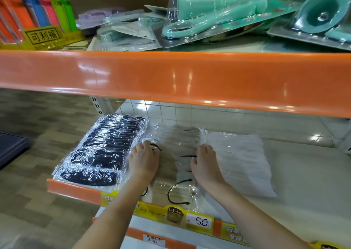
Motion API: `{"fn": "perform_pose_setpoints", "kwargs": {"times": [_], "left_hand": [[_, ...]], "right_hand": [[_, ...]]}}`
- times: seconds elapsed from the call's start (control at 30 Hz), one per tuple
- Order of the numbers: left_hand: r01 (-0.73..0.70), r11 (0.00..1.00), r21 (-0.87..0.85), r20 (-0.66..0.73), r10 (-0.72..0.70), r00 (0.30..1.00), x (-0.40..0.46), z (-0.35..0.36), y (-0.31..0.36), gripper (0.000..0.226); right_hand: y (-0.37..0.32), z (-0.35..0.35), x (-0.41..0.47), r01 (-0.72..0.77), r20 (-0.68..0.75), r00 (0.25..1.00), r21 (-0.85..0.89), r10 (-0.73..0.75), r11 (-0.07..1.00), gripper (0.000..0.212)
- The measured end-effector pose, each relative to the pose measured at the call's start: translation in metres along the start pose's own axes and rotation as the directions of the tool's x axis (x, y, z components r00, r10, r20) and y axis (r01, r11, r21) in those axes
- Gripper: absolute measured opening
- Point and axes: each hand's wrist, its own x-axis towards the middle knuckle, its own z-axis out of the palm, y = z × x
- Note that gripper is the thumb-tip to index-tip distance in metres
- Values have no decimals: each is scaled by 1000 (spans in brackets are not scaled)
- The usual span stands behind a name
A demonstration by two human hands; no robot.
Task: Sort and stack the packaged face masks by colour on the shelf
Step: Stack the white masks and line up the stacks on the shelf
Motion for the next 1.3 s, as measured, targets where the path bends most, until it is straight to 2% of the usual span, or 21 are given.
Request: {"fn": "perform_pose_setpoints", "kwargs": {"times": [0.13, 0.23, 0.33, 0.53, 0.7, 0.83, 1.0, 1.2, 1.3], "left_hand": [[-14, 999, 41, 19, 14, 1000, 5, 3, 6, 36], [-30, 993, 114, 77, 22, 997, 13, 3, 9, 41], [-52, 993, 102, 116, 40, 992, 20, 3, 10, 41], [-49, 994, 94, 78, 42, 996, 26, 7, 17, 37], [-36, 983, 178, -4, 37, 999, 26, 13, 26, 29], [-72, 963, 260, 29, 67, 997, 28, 17, 30, 34], [-56, 974, 221, 37, 49, 998, 32, 16, 32, 27], [-90, 970, 227, 140, 59, 988, 38, 18, 34, 40], [-108, 967, 230, 179, 68, 982, 43, 18, 32, 46]], "right_hand": [[3, -8, 6, -113, 44, 993, 119, 108, 986, 29], [4, -10, 14, -131, 63, 991, 176, 121, 976, 31], [3, -14, 20, -159, 49, 987, 219, 152, 963, 34], [0, -17, 29, -205, 10, 977, 307, 213, 929, 32], [6, -10, 34, -181, 19, 983, 228, 181, 957, 36], [8, -11, 29, -97, 29, 995, 105, 94, 990, 37], [6, -9, 34, -123, 111, 986, -5, 123, 992, 26], [6, -8, 50, -220, 181, 962, 76, 203, 973, 39], [6, -8, 54, -221, 138, 970, 168, 199, 961, 28]]}}
